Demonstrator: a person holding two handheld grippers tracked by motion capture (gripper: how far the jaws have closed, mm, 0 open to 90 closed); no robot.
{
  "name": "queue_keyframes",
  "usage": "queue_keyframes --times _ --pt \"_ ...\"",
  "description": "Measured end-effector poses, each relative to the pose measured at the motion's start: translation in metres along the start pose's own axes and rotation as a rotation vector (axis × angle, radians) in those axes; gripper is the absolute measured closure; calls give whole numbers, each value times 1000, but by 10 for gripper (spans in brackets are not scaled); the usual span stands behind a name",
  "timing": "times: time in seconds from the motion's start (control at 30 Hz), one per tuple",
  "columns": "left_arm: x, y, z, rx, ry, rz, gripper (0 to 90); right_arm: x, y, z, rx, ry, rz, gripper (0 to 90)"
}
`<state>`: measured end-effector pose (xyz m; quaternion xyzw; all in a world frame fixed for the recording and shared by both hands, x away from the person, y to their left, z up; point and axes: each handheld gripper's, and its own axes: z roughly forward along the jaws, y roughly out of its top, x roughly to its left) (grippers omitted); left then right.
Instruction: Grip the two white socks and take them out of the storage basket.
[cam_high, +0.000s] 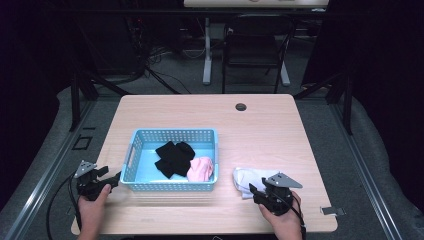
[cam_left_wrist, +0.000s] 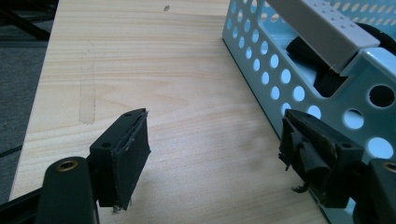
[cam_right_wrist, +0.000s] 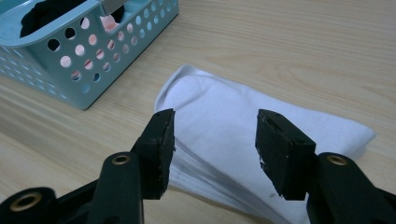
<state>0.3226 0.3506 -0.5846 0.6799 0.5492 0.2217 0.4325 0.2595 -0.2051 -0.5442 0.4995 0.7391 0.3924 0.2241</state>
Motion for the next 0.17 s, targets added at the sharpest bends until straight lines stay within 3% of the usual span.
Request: queue_keyframes --times 0.17 --pt "0 0 0 0 -3 1 239 -1 -3 0 -13 -19 2 474"
